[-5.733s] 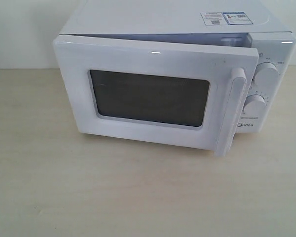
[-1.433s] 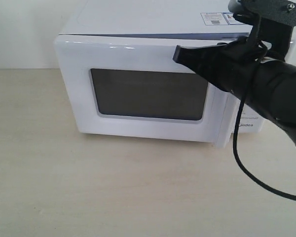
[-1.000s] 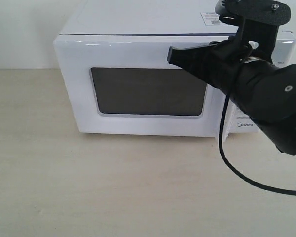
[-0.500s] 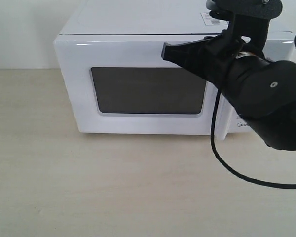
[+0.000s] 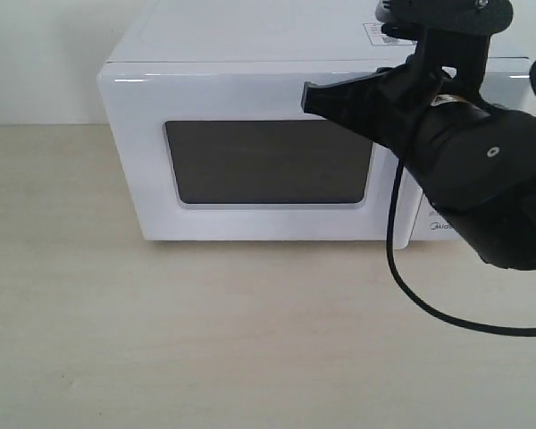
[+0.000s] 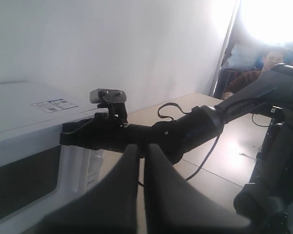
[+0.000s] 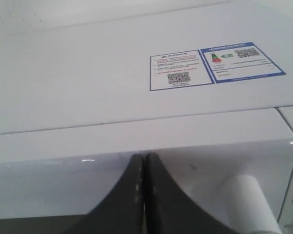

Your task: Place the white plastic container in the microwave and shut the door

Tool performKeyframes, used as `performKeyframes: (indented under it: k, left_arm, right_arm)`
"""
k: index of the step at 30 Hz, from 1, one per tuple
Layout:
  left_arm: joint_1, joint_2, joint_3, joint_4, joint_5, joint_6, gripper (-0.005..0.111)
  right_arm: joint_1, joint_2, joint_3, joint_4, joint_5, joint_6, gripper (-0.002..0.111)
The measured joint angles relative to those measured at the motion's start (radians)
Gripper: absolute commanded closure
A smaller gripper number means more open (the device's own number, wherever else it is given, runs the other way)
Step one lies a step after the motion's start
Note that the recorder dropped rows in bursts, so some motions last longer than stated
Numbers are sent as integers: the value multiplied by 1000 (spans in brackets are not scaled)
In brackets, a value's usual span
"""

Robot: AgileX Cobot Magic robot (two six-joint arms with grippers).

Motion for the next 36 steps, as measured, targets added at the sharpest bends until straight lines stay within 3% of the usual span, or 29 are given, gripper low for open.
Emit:
performKeyframes:
  k: [4,9,16,36]
  left_arm:
    - [0,0,0,19,1,0,102]
    - [0,0,0,27,1,0,102]
    - [0,0,0,29,-9,2,102]
    - [0,0,0,29,-9,2,102]
  right_arm:
    - [84,-106,0,117,-48,-147,108]
    - [208,-240,33,362,-90,-568,108]
    - [450,-420,159,407,-91,-616,108]
    - [476,-440,161,439,-100,-616,108]
